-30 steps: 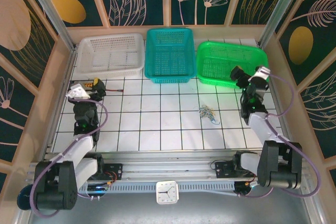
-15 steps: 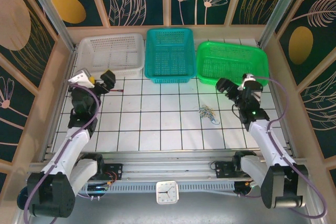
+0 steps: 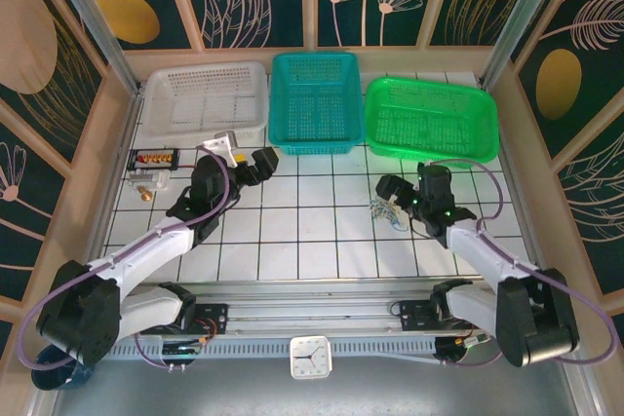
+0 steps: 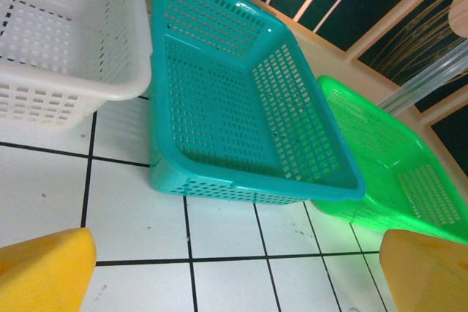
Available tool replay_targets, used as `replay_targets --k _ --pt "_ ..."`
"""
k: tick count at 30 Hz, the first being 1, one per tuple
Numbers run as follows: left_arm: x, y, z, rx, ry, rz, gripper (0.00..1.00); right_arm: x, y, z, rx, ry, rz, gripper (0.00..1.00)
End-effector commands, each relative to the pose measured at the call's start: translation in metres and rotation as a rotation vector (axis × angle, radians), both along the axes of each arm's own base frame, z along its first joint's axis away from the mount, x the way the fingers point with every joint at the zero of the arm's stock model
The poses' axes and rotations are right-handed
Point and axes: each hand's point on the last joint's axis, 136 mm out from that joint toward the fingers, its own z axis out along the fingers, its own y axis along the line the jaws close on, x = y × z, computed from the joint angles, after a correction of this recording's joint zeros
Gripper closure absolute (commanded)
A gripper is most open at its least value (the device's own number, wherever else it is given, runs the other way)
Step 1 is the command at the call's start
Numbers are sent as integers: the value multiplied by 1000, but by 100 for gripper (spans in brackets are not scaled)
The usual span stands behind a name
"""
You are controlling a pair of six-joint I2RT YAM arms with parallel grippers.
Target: Untangle the cables
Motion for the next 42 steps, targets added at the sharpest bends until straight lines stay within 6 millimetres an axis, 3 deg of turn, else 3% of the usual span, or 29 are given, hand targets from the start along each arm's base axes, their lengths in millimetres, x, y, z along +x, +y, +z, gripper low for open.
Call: replay_targets --k 1,13,22,27,32,37,42 --pt "6 -1 11 -42 -33 26 1 38 -18 25 -20 -81 -87 1" --pt "18 -12 33 -50 -81 -3 1 122 -59 31 102 -107 -249 1" --pt "16 -14 30 -73 -62 -11 1 163 -96 40 123 -155 -330 2" --pt "12 -14 29 -83 -50 -20 1 173 -104 42 148 -166 -341 3" --pt "6 -15 33 -100 -51 -32 1 152 -91 54 165 -175 -293 4" --pt "2 -17 31 -85 -25 -46 1 100 -68 57 155 -146 -240 5" --pt "-3 -20 13 36 42 -59 1 48 -34 42 130 -75 -142 5"
